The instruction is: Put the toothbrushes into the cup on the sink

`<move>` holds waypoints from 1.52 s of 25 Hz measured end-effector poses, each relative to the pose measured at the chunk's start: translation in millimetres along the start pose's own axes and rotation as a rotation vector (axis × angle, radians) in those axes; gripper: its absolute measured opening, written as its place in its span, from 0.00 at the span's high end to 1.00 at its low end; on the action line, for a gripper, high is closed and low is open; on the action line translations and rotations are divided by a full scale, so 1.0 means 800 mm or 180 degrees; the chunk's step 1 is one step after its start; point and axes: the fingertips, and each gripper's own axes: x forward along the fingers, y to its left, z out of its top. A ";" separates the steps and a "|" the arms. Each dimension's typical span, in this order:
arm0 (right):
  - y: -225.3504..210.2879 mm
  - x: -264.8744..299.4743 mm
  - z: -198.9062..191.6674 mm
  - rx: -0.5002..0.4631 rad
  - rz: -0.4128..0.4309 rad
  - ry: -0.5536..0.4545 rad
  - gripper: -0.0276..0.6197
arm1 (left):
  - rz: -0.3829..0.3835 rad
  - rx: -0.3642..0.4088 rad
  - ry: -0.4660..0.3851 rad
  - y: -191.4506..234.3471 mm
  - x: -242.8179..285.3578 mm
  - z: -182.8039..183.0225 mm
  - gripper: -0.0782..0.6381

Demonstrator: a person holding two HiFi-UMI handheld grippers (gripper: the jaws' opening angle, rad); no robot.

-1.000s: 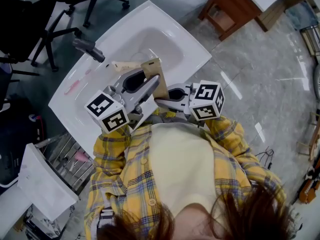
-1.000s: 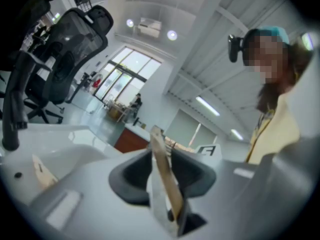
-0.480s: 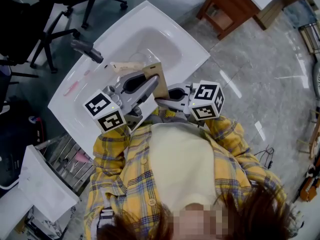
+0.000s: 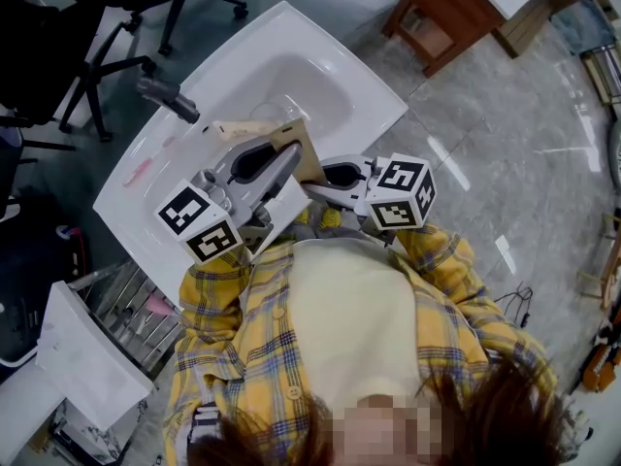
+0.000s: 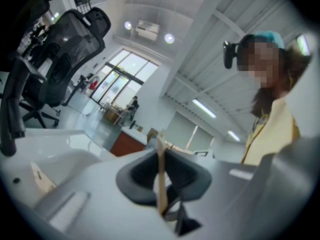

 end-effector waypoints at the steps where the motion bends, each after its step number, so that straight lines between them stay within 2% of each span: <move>1: -0.002 -0.001 0.000 0.0019 -0.0024 -0.0013 0.86 | 0.0028 0.0015 0.0002 0.000 -0.001 0.002 0.84; 5: -0.013 -0.006 0.001 0.0046 -0.0128 -0.0020 0.80 | 0.0197 0.0050 -0.0039 0.008 -0.009 0.017 0.84; 11: -0.032 -0.010 -0.010 -0.0070 -0.0413 0.0171 0.80 | 0.0629 0.0201 -0.0308 0.038 -0.031 0.052 0.84; 16: -0.031 -0.008 -0.016 -0.0116 -0.0452 0.0238 0.81 | 0.1102 0.0605 -0.0513 0.063 -0.033 0.062 0.84; 20: -0.031 -0.007 -0.019 -0.0096 -0.0432 0.0238 0.82 | 0.1419 0.0974 -0.0544 0.086 -0.030 0.055 0.84; 26: -0.031 -0.007 -0.022 -0.0058 -0.0420 0.0242 0.83 | 0.1713 0.1168 -0.0628 0.114 -0.024 0.041 0.84; 33: -0.031 -0.007 -0.024 -0.0042 -0.0392 0.0243 0.84 | 0.1892 0.1480 -0.0583 0.134 -0.007 0.016 0.84; 38: -0.031 -0.006 -0.023 -0.0020 -0.0376 0.0237 0.84 | 0.1951 0.1411 -0.0519 0.151 0.001 -0.004 0.84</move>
